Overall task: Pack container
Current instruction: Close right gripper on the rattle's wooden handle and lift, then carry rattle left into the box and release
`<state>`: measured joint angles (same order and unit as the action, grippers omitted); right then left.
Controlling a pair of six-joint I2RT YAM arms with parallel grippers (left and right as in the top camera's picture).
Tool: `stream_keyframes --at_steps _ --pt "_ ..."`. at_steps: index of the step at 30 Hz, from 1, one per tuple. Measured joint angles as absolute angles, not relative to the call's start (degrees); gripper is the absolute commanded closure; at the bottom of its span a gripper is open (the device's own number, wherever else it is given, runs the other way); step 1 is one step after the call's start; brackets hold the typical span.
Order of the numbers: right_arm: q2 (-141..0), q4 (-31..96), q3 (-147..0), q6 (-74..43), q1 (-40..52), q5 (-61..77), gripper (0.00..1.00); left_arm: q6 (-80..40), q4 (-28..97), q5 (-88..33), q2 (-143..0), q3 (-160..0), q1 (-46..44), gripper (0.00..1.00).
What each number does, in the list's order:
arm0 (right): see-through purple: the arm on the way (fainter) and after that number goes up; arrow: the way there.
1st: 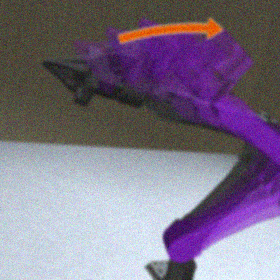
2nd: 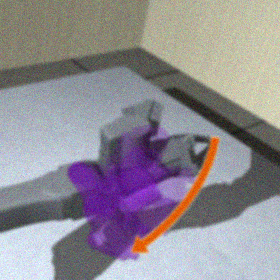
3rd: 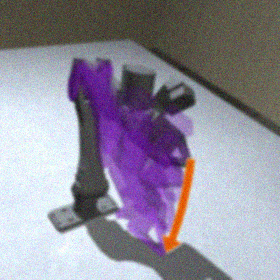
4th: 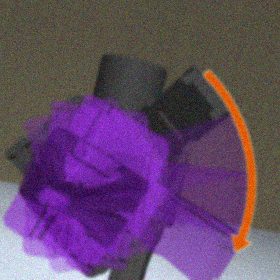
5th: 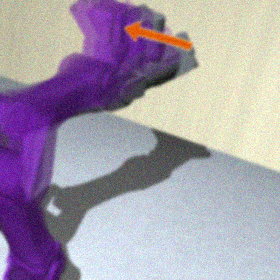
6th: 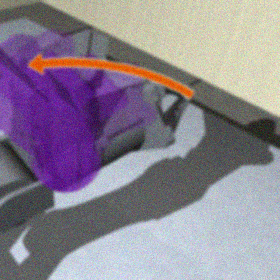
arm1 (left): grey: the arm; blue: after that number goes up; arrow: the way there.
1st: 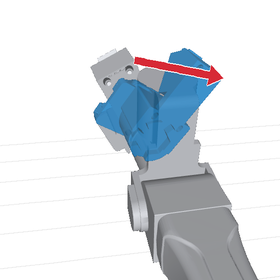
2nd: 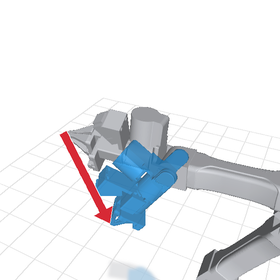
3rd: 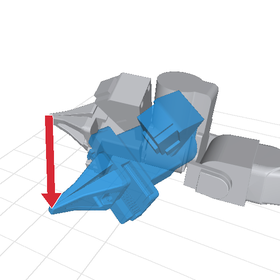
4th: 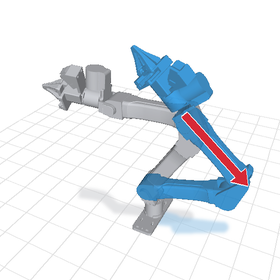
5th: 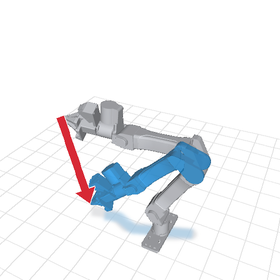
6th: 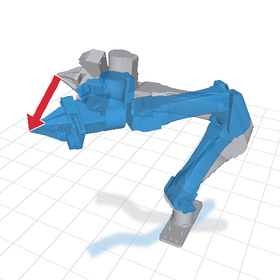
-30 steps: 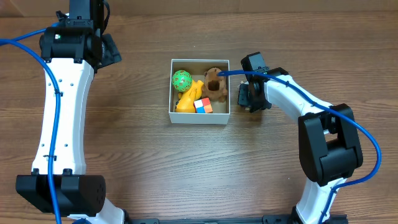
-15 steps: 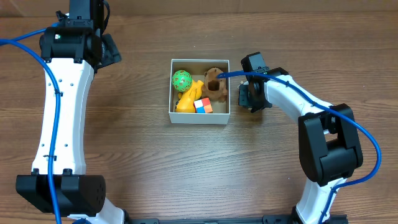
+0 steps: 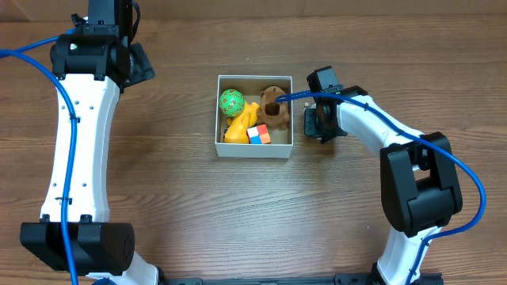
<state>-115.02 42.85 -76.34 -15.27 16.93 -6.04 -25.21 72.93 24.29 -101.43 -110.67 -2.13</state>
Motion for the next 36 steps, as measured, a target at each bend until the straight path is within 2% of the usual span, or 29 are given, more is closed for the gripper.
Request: stream_keyframes --at_steps 22,36 --pt "-110.06 51.62 -87.61 -14.85 16.91 -10.15 0.89 -25.21 72.93 24.29 -101.43 -110.67 -2.13 0.0" --pt "-108.71 62.78 -98.3 -12.95 17.04 -10.94 0.89 -25.21 72.9 24.32 -101.43 -110.67 -2.13 0.0"
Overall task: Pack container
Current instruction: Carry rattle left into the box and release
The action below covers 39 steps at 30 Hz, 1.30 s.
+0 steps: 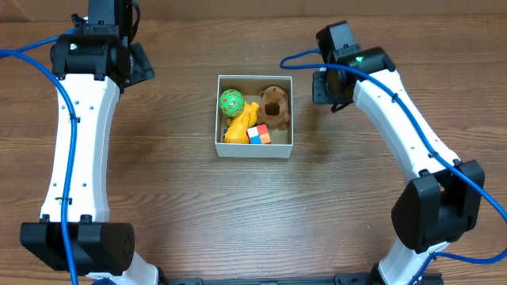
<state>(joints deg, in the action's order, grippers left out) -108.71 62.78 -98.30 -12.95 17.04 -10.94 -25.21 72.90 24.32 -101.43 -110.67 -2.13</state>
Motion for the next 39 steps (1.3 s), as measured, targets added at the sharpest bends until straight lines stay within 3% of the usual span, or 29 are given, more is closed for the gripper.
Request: stream_keyframes --at_steps 10,22,30,39 --pt "-108.68 65.65 -103.79 -10.68 21.85 -10.68 0.89 -25.21 72.9 24.32 -101.43 -110.67 -2.13 0.0" --pt "-108.68 69.19 -103.79 -10.15 34.17 -10.28 0.93 -25.21 72.9 24.29 -101.43 -110.67 -2.13 0.0" --pt "-108.68 73.91 -103.74 -2.81 39.16 -9.02 0.92 -25.21 72.9 24.29 -101.43 -110.67 -2.13 0.0" --pt "-108.68 68.42 -100.22 9.37 39.09 -2.94 0.92 -25.21 72.93 24.29 -101.43 -110.67 -2.13 0.0"
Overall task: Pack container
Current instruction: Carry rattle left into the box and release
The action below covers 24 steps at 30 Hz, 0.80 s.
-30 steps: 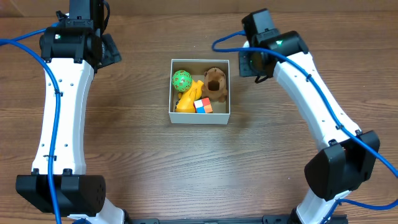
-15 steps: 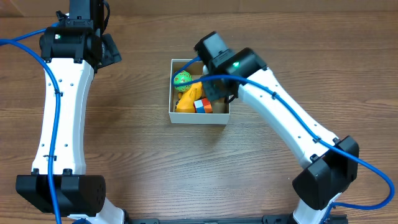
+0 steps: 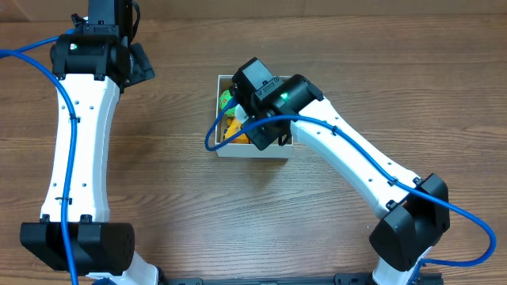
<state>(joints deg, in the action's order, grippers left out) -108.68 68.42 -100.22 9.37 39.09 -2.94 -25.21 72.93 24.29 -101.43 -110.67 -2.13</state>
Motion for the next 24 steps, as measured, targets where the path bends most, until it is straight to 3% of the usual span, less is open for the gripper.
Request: stream_keyframes --at_steps 7,22,24 --pt "-108.68 64.93 -98.15 16.38 39.09 -1.83 0.81 -25.21 72.93 24.32 -101.43 -110.67 -2.13 0.0" --pt "-108.68 57.89 -95.22 26.06 39.09 -1.69 0.81 -25.21 72.9 24.32 -101.43 -110.67 -2.13 0.0" --pt "-108.68 56.38 -93.67 26.44 39.09 -1.72 0.77 -25.21 72.93 24.29 -101.43 -110.67 -2.13 0.0"
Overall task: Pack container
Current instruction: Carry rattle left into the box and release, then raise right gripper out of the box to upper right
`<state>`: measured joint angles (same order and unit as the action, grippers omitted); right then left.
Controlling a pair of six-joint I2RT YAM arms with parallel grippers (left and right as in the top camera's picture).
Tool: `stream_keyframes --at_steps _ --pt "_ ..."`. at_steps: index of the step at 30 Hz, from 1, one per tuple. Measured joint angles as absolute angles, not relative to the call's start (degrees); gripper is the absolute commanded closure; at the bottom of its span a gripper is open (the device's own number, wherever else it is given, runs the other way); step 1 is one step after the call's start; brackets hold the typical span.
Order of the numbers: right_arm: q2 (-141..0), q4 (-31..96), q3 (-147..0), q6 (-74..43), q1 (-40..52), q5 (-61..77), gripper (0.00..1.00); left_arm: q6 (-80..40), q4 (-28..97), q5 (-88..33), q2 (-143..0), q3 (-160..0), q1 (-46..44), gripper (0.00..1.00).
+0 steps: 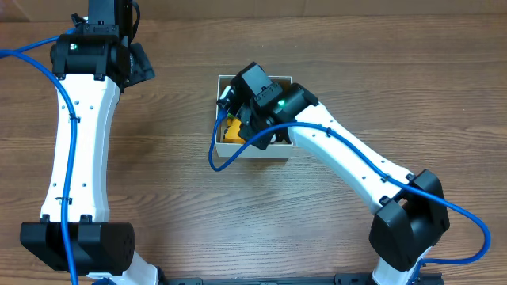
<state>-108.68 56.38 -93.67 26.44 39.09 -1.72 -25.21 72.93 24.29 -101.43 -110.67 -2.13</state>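
The white box [238,153] sits mid-table in the overhead view. My right arm reaches across it from the right, and its wrist covers most of the inside. Only part of the yellow toy [230,131] shows at the box's left side. The green ball, brown plush and coloured cube are hidden under the arm. My right gripper [229,98] points down into the box's far left corner, its fingers too hidden to read. My left gripper [136,65] hangs far off at the upper left, away from the box, its fingers unclear.
The left arm [79,134] runs down the left side of the wooden table [174,214]. Blue cables [226,150] loop off the right arm over the box's front left edge. The right arm's base [408,229] stands at the lower right.
The right wrist has shifted slightly right and lower into the box, with its head turned toward the far left corner. The blue cable loop now hangs further forward. The left arm is unchanged.
The right gripper was first beside the box's right wall, with the green ball, yellow toy, plush and cube all visible inside. Then it was raised at the box's far right. After that it was over the box, covering the contents, and now reaches deeper in.
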Motion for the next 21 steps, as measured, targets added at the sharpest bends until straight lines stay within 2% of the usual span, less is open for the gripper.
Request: stream_keyframes --at_steps 2,6,10,11,13,21 --pt "-108.68 55.83 -93.08 25.93 39.07 -1.72 0.74 -25.21 72.93 24.29 -101.43 -110.67 -2.13 0.0" --pt "-108.68 54.57 -93.1 22.28 38.41 -1.67 0.6 -25.21 72.9 24.29 -101.43 -110.67 -2.13 0.0" --pt "-108.68 55.46 -94.56 14.28 34.76 -1.23 0.25 -25.21 72.93 24.29 -101.43 -110.67 -2.13 0.0" --pt "-108.66 55.35 -95.31 11.81 32.99 -1.23 0.19 -25.21 72.93 24.29 -101.43 -110.67 -2.13 0.0" --pt "-108.25 55.79 -96.49 7.79 28.38 -0.93 0.0 -25.21 72.93 24.29 -101.43 -110.67 -2.13 0.0" --pt "-104.2 56.6 -97.95 0.05 10.48 1.52 0.0 -25.21 72.93 24.29 -101.43 -110.67 -2.13 0.0"
